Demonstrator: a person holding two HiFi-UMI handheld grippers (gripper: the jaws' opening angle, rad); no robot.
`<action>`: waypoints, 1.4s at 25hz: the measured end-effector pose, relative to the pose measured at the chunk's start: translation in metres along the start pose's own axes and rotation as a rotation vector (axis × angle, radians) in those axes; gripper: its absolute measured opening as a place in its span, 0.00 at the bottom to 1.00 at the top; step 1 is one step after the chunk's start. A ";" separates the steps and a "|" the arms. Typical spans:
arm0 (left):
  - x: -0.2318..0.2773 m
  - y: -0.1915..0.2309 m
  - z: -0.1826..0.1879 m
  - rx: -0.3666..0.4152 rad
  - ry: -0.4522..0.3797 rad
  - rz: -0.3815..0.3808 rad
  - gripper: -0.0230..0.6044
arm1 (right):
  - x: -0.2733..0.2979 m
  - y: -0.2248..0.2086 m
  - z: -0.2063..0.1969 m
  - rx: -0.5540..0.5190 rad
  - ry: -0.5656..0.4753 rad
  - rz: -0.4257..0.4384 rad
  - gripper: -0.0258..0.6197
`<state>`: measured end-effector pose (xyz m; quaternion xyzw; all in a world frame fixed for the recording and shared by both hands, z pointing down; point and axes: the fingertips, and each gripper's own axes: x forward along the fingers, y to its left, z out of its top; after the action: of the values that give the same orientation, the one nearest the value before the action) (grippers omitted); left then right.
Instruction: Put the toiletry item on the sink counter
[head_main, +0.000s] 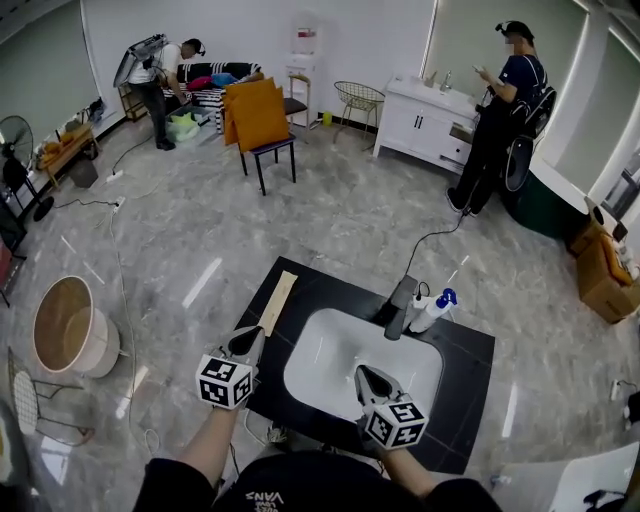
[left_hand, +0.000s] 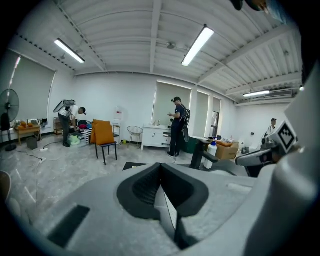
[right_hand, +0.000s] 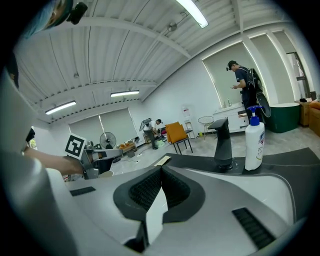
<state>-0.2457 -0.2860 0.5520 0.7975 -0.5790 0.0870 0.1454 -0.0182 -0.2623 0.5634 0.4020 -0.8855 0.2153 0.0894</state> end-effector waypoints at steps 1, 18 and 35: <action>-0.007 -0.006 0.003 0.000 -0.019 -0.001 0.05 | -0.002 -0.001 0.000 -0.004 0.004 0.007 0.04; -0.083 -0.095 -0.001 0.005 -0.121 0.079 0.05 | -0.028 -0.014 -0.007 -0.081 0.044 0.125 0.04; -0.141 -0.121 -0.044 -0.010 -0.116 0.223 0.05 | -0.028 0.015 -0.033 -0.162 0.119 0.259 0.04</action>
<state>-0.1736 -0.1103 0.5341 0.7310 -0.6722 0.0534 0.1049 -0.0112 -0.2199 0.5786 0.2623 -0.9376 0.1764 0.1452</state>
